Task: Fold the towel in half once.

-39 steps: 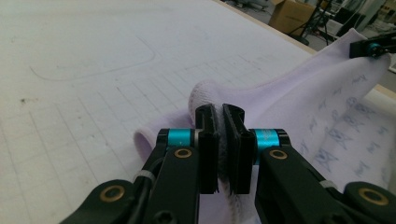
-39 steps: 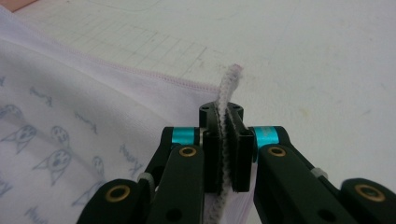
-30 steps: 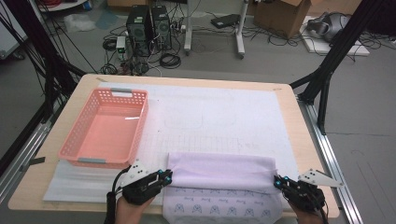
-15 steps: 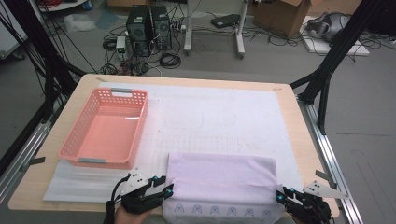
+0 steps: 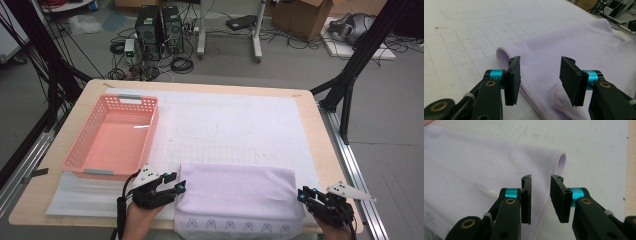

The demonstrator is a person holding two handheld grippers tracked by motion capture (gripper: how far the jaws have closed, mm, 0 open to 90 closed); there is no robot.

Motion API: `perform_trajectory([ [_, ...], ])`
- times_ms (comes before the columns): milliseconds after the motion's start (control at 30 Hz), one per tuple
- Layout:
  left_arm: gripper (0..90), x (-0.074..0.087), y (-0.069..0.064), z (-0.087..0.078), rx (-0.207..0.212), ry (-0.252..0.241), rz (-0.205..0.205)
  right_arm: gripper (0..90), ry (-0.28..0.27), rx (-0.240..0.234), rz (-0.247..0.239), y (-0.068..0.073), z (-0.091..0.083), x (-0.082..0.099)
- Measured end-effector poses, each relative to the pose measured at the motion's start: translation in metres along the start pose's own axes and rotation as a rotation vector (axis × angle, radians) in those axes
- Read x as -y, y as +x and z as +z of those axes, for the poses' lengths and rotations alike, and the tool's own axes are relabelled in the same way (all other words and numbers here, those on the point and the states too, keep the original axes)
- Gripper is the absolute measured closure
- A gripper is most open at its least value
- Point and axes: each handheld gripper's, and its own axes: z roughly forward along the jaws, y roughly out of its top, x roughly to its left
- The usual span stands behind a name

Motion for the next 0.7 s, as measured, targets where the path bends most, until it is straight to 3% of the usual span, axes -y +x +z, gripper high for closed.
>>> perform_trajectory([
  [233,66.1,-0.009,0.013,0.021,-0.004,0.058,-0.006,74.4,0.054,-0.031,-0.050,-0.002,0.044,-0.020],
  [367,71.5,-0.011,0.018,0.031,-0.035,0.105,-0.002,78.5,0.096,-0.023,-0.071,-0.007,0.073,-0.024],
  [433,71.6,-0.012,0.021,0.035,-0.053,0.125,-0.020,80.7,0.086,0.000,-0.071,-0.012,0.076,-0.027],
  [467,71.3,-0.013,0.022,0.036,-0.062,0.128,-0.023,81.0,0.085,0.039,-0.089,-0.014,0.076,-0.028],
  [533,68.6,-0.014,0.024,0.037,-0.093,0.138,-0.034,80.9,0.086,0.073,-0.092,-0.017,0.075,-0.029],
  [600,63.0,-0.014,0.027,0.039,-0.108,0.154,-0.062,79.8,0.081,0.090,-0.088,-0.018,0.074,-0.029],
  [700,57.9,-0.014,0.026,0.039,-0.105,0.157,-0.055,70.4,0.067,0.075,-0.069,-0.021,0.067,-0.028],
])
